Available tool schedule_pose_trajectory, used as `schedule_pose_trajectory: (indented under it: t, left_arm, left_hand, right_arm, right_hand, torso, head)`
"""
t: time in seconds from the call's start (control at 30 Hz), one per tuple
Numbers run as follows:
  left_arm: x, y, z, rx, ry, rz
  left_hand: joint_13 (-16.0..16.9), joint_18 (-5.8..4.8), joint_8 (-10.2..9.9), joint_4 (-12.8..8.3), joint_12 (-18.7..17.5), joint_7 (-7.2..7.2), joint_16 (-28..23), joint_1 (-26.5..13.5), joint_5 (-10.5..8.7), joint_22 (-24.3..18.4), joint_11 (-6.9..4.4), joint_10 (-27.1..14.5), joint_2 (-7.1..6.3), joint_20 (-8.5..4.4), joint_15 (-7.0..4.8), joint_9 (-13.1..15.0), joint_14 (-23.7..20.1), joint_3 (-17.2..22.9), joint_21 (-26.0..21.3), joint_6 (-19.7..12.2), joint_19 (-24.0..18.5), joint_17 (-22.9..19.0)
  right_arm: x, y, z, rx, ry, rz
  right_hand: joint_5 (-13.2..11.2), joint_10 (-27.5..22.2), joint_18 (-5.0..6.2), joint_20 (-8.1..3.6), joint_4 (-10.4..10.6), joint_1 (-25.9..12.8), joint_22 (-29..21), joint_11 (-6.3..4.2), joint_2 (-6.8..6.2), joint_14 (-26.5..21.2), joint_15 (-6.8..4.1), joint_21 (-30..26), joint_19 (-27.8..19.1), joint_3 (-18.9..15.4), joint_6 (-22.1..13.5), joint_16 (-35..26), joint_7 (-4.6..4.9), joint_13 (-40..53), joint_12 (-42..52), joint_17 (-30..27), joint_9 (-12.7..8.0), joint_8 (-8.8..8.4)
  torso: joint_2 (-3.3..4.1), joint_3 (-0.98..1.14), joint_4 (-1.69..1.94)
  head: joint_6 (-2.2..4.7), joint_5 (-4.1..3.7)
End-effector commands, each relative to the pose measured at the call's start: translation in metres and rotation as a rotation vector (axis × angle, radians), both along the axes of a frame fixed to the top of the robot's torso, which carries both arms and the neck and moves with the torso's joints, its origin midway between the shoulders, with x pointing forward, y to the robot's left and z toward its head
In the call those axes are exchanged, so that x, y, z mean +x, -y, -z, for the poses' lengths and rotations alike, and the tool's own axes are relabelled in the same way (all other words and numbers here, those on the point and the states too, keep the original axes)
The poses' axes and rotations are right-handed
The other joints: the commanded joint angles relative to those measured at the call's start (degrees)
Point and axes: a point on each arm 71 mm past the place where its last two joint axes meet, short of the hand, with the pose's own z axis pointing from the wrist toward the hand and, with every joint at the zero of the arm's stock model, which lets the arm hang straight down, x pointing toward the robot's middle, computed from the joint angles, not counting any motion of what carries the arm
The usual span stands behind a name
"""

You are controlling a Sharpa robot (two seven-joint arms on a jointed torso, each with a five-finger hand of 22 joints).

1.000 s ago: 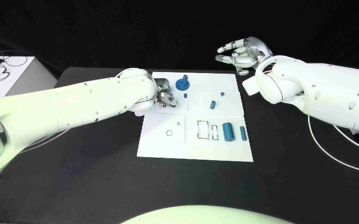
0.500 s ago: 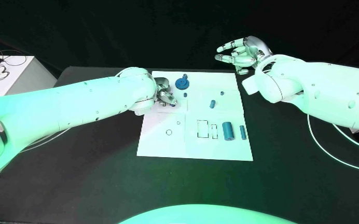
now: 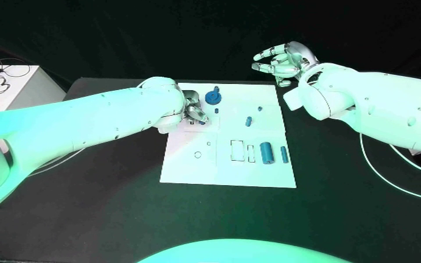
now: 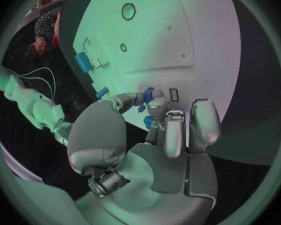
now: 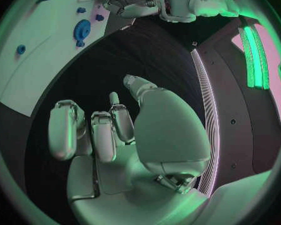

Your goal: Assemble the parts on the task board

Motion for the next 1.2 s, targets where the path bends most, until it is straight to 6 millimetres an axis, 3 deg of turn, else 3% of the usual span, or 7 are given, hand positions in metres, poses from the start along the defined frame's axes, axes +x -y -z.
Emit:
schedule_pose_trajectory:
  t: [0.03, 0.33, 0.5, 0.6, 0.8, 0.97, 1.2]
  left_arm:
    - [-0.0023, 0.0018, 0.0061, 0.025, -0.044, 0.026]
    - [-0.0001, 0.0030, 0.0061, 0.028, -0.044, 0.022]
    - [0.0005, 0.0039, 0.0059, 0.028, -0.043, 0.022]
    - [0.0005, 0.0035, 0.0059, 0.032, -0.045, 0.024]
    - [0.0005, 0.0012, 0.0061, 0.038, -0.047, 0.024]
    - [0.0006, -0.0015, 0.0061, 0.043, -0.046, 0.023]
    - [0.0004, -0.0052, 0.0058, 0.047, -0.042, 0.020]
  left_hand:
    - [0.0, -1.00, -0.2, -8.2, 0.2, -1.08, 0.2, 0.3, -0.11, 0.1, -0.09, 0.3, 0.84, -0.26, -0.28, -0.1, 5.8, 7.8, 0.2, 0.8, 0.3, 14.2]
    - [0.0, -1.02, -0.2, -7.8, 0.2, -1.12, 0.3, 0.3, -0.41, 0.1, -0.13, 0.5, 1.58, -0.32, -0.34, -0.2, 5.8, 7.5, 0.2, 0.9, 0.4, 14.2]
    - [-0.3, -1.03, -0.4, -6.4, 0.1, -1.22, 0.2, -0.6, -2.42, 0.1, -0.15, 0.5, 2.46, -0.35, -0.35, -0.4, 5.7, 5.2, 0.0, 0.9, 0.4, 14.1]
    - [-0.7, -1.04, -0.6, -4.9, -0.1, -1.39, 0.1, -1.6, -4.17, 0.0, -0.22, 0.1, 2.02, -0.38, -0.40, -0.7, 5.7, 1.5, -0.1, 0.9, 0.5, 14.0]
    - [-1.3, -1.02, -1.0, -2.3, -0.3, -1.56, -0.1, -2.6, -4.96, -0.2, -0.32, -0.6, 0.31, -0.48, -0.51, -1.3, 5.6, -4.6, -0.5, 1.2, 0.5, 13.7]
    - [-1.5, -1.03, -1.1, 0.0, -0.2, -1.53, -0.1, -2.9, -5.64, -0.2, -0.30, -0.8, -0.38, -0.51, -0.51, -1.6, 5.6, -9.0, -0.6, 1.5, 0.6, 13.8]
    - [-1.5, -1.04, -1.2, 1.9, 0.0, -1.50, 0.0, -2.7, -6.96, -0.1, -0.26, -0.9, -0.70, -0.51, -0.49, -1.8, 5.6, -12.1, -0.6, 1.6, 0.6, 13.8]
  right_arm:
    - [0.0000, -0.0007, 0.0001, -0.006, -0.001, -0.011]
    - [-0.0001, -0.0006, 0.0002, -0.006, -0.003, -0.013]
    - [-0.0003, -0.0007, 0.0003, -0.006, -0.004, -0.015]
    - [-0.0004, -0.0007, 0.0003, -0.006, -0.005, -0.016]
    - [-0.0006, 0.0004, 0.0003, -0.006, -0.005, -0.015]
    - [-0.0006, 0.0010, 0.0003, -0.007, -0.004, -0.014]
    - [-0.0006, 0.0014, 0.0004, -0.007, -0.004, -0.013]
  right_hand:
    - [0.0, -0.4, 0.97, -0.17, -0.1, -0.5, 0.2, 0.03, -0.21, 4.3, 0.20, -0.3, -0.4, 0.3, -0.3, -0.2, 0.02, 3.5, -0.2, 8.4, 0.0, 0.29]
    - [0.0, -0.4, 0.99, -0.17, -0.1, -0.5, 0.2, 0.03, -0.24, 4.3, 0.19, -0.4, -0.4, 0.4, -0.2, -0.3, 0.01, 3.5, -0.2, 8.2, 0.0, 0.32]
    - [0.0, -0.4, 0.99, -0.17, -0.1, -0.5, 0.2, 0.03, -0.24, 4.3, 0.19, -0.4, -0.4, 0.4, -0.2, -0.3, 0.01, 3.5, -0.2, 8.2, 0.0, 0.32]
    - [0.0, -0.5, 1.02, -0.17, -0.1, -0.5, 0.0, 0.02, -0.27, 4.2, 0.19, -0.6, -0.5, 0.4, -0.2, -0.3, 0.01, 3.4, -0.3, 8.1, 0.0, 0.35]
    - [0.0, -0.6, 1.07, -0.17, -0.1, -0.6, -0.1, 0.02, -0.28, 4.2, 0.18, -0.8, -0.6, 0.4, -0.2, -0.4, 0.00, 3.3, -0.4, 8.0, 0.0, 0.37]
    - [0.0, -0.7, 1.14, -0.17, -0.1, -0.6, -0.4, 0.02, -0.30, 4.2, 0.18, -1.0, -0.7, 0.4, -0.2, -0.5, 0.00, 3.2, -0.5, 7.8, 0.0, 0.38]
    - [0.0, -0.8, 1.17, -0.17, -0.1, -0.6, -0.5, 0.02, -0.32, 4.1, 0.18, -1.2, -0.8, 0.4, -0.3, -0.6, 0.00, 3.1, -0.6, 7.7, 0.0, 0.38]
  torso:
    - [0.03, 0.00, -0.04]
    - [0.03, -0.01, 0.05]
    - [0.01, -0.03, 0.04]
    - [-0.01, -0.03, 0.02]
    - [-0.03, -0.06, 0.10]
    - [-0.02, -0.08, 0.10]
    - [-0.02, -0.07, 0.05]
  head:
    - [-0.02, 0.01]
    - [0.02, -0.08]
    - [0.04, -0.14]
    - [-0.04, -0.18]
    - [0.02, -0.29]
    - [0.07, -0.27]
    - [0.00, -0.27]
